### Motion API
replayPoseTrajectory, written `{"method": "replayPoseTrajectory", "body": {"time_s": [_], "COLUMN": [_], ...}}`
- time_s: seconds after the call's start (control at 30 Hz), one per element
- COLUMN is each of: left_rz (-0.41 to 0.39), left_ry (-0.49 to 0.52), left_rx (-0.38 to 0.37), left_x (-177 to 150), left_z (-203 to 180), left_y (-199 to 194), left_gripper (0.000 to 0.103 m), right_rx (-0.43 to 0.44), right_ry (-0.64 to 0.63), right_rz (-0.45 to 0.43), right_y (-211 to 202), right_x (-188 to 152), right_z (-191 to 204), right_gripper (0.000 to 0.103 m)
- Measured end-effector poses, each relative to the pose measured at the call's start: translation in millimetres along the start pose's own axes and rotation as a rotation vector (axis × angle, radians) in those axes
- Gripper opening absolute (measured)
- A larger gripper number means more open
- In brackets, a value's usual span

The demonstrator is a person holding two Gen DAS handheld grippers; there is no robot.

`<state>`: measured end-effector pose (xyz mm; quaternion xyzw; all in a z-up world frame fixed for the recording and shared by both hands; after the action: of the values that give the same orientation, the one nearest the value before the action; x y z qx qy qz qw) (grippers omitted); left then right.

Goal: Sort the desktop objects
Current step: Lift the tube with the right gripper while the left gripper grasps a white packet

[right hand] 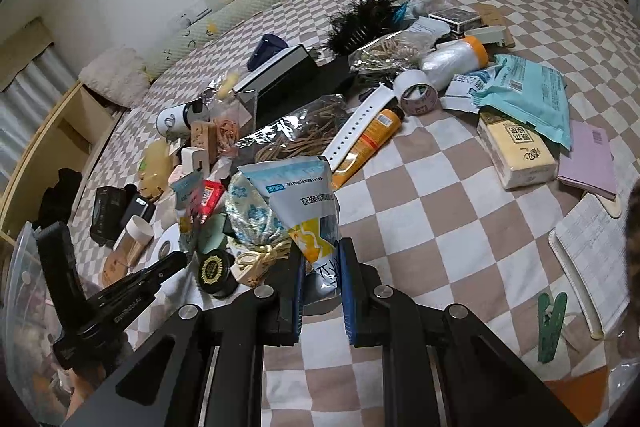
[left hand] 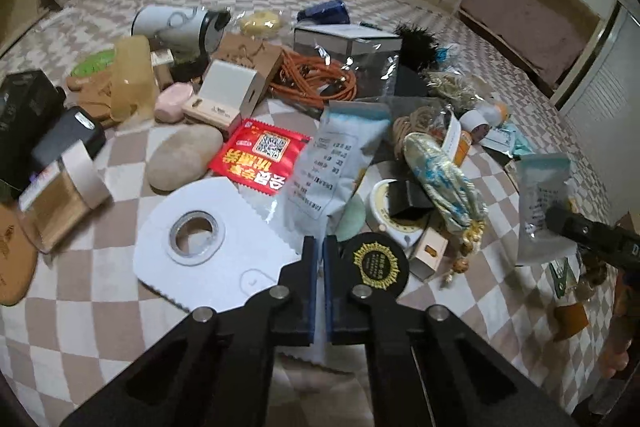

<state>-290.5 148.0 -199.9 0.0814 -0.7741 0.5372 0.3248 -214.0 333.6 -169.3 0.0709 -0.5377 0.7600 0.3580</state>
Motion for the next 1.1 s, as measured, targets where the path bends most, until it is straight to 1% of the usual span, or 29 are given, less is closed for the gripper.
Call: {"method": "replayPoseTrajectory", "body": {"time_s": [0.13, 0.33, 0.43, 0.6, 0.8, 0.83, 0.87, 0.93, 0.97, 1.0, 1.03, 1.07, 1.1], "left_rz": [-0.018, -0.021, -0.015, -0.001, 0.031, 0.03, 0.024, 0.007, -0.003, -0.008, -0.01, -0.012, -0.025], "left_ry": [0.032, -0.004, 0.0, -0.011, 0.01, 0.022, 0.036, 0.066, 0.079, 0.089, 0.094, 0.093, 0.095], "left_rx": [0.016, -0.013, -0.009, -0.006, 0.008, 0.014, 0.035, 0.105, 0.125, 0.137, 0.139, 0.136, 0.134], "left_x": [2, -7, -16, -37, -71, -76, -78, -77, -75, -72, -70, -68, -64], "left_z": [-4, -4, -6, -12, -18, -18, -17, -14, -14, -14, -13, -12, -12], "left_y": [-12, -29, -41, -65, -90, -93, -94, -93, -92, -89, -86, -84, -80], "left_gripper": [0.003, 0.003, 0.003, 0.001, 0.001, 0.001, 0.001, 0.002, 0.005, 0.022, 0.05, 0.062, 0.066], "right_rx": [0.013, 0.036, 0.047, 0.066, 0.082, 0.078, 0.07, 0.059, 0.056, 0.057, 0.054, 0.05, 0.046], "right_ry": [-0.012, -0.027, -0.035, -0.049, -0.127, -0.144, -0.159, -0.179, -0.183, -0.181, -0.179, -0.177, -0.176], "right_rz": [0.008, 0.024, 0.032, 0.045, 0.07, 0.075, 0.078, 0.093, 0.101, 0.106, 0.11, 0.115, 0.119], "right_y": [-3, -7, -9, -13, -27, -28, -29, -27, -25, -24, -22, -20, -18], "right_x": [-8, -22, -29, -41, -72, -77, -81, -90, -94, -97, -99, -101, -102], "right_z": [6, 14, 18, 26, 44, 45, 46, 47, 47, 47, 47, 46, 45], "right_gripper": [0.017, 0.017, 0.017, 0.017, 0.017, 0.017, 0.016, 0.017, 0.017, 0.017, 0.017, 0.017, 0.016]}}
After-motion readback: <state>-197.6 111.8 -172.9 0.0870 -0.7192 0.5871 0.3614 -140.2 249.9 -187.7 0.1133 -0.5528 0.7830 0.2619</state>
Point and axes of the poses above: each gripper's, at about its wrist camera, not at the fingertips, and y roughly the way its jaws point, z to its left, x to its top, the point moved 9 cm from there along y, roughly the way its jaws point, and after that the axes turned 4 degrees about y, right-handed, at the moved point
